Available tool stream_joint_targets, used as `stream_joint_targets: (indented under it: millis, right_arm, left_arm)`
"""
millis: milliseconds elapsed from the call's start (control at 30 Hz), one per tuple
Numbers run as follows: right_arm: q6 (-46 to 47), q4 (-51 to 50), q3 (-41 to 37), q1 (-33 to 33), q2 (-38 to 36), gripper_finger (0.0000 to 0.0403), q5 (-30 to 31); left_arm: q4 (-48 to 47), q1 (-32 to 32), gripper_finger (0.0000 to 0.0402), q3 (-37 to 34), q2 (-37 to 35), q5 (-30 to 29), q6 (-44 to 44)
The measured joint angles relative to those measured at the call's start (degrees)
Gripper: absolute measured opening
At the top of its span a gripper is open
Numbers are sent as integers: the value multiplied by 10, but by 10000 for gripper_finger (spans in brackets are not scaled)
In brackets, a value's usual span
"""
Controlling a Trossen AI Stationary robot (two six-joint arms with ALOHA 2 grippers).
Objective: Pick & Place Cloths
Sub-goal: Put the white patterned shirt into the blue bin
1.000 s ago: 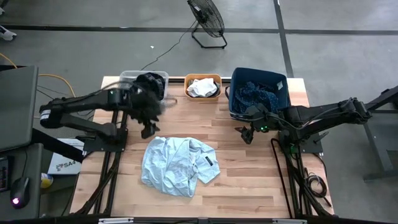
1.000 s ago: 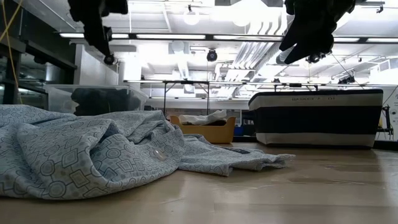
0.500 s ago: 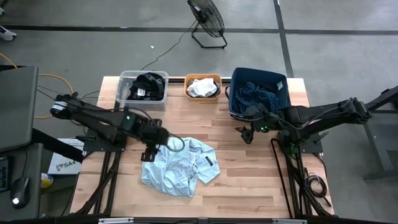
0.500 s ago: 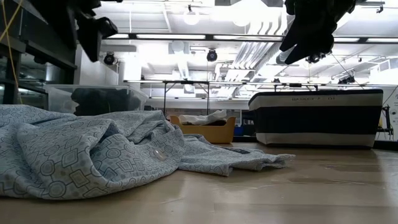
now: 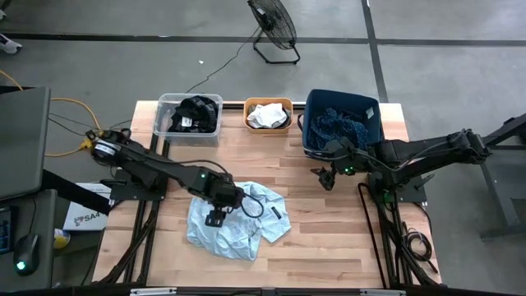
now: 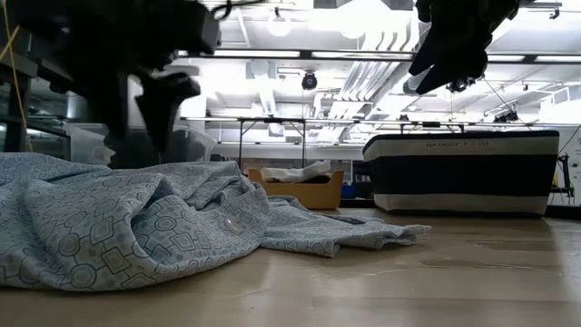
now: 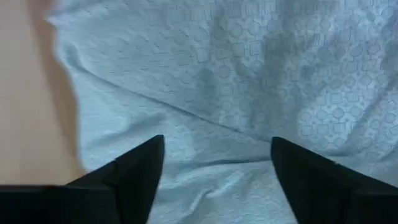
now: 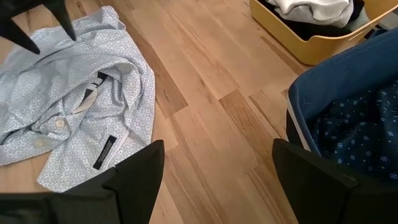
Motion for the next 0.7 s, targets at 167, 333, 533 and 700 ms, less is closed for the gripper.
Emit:
stream_joint_targets:
  millis: [167, 333, 533, 700]
  right_arm:
    - [0, 17, -22, 0, 0, 289, -1]
    - [2, 45, -65, 0, 0, 289, -12]
    - [20, 59, -78, 0, 0, 289, -15]
    - [12, 79, -78, 0, -1, 289, -15]
  left_arm:
    - [25, 0, 355, 0, 55, 25, -26]
    - [71, 0, 394, 1, 101, 33, -26]
    - [102, 0, 400, 2, 141, -2, 3]
    - [129, 1, 385, 2, 154, -9, 20]
